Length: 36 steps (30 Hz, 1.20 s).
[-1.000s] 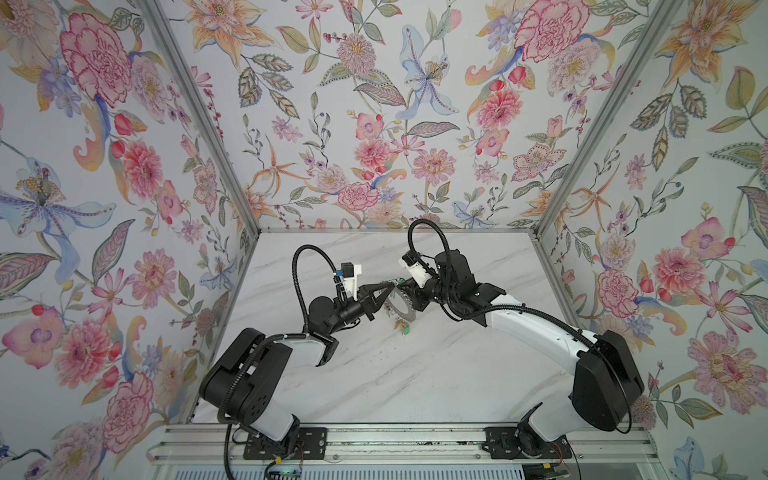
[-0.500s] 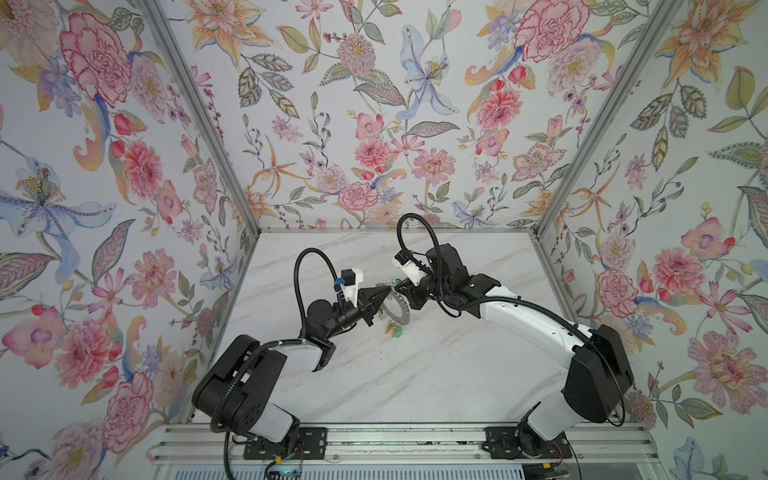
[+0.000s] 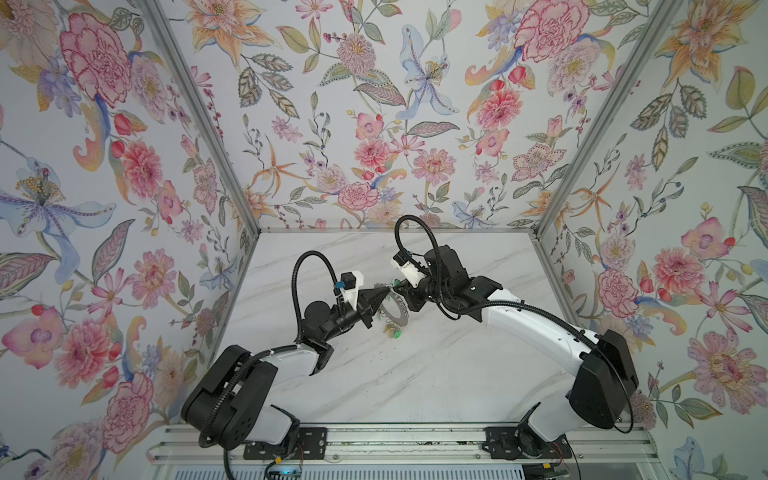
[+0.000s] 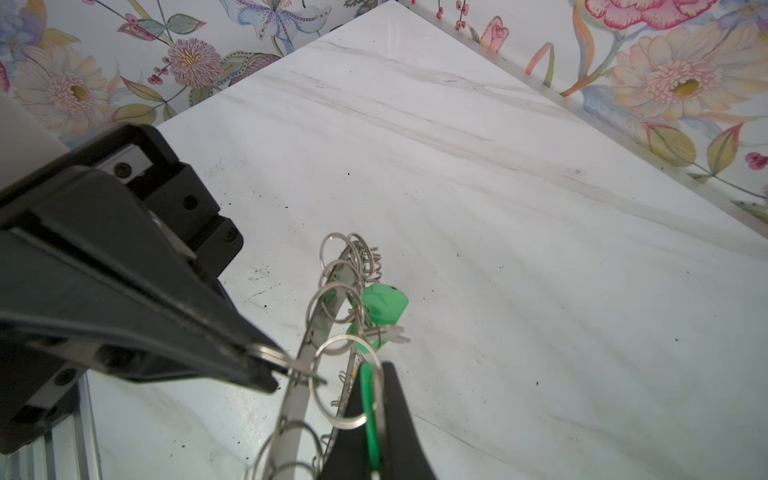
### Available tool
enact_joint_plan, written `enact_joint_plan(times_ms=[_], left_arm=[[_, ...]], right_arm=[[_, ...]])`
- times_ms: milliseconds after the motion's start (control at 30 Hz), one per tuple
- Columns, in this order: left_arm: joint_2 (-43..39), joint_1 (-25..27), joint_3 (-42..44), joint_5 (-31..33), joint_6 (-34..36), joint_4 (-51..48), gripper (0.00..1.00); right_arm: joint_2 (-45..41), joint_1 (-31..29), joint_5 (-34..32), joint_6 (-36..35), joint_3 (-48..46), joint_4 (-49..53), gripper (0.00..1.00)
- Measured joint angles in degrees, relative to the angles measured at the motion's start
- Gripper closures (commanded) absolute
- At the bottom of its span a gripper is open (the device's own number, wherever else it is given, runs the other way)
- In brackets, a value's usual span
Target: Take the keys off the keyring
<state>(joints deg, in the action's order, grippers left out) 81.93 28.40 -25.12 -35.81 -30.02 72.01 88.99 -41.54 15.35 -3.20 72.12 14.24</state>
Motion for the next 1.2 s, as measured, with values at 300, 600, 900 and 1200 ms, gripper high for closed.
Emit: enact_joint_plan(times_ms=[300,600,900,1200], left_arm=[[-2.23,0.13,0.61,-2.51,-0.26,-0.90,1.00],[-3.61,0.11,0.59,-6.03,0.07,-1.75,1.00],[-3.28,0.11,0.02,-9.07,-2.25,-0.13,1.00],[-2.29,0.11,-1.18,-10.34,-4.42,2.56,1.00]], right_arm=[[-0.22,3.48,14.99,5.20,-7.06,-4.92,0.72],[-5.20,10.40,23.85,4.55,-8.09,-4.94,0.64],[-7.43,13.42,37.35,10.84,-9.25,-18.12,0.65],[-3.26,11.80,43.28,15.32,-10.34,-24.48,0.69]])
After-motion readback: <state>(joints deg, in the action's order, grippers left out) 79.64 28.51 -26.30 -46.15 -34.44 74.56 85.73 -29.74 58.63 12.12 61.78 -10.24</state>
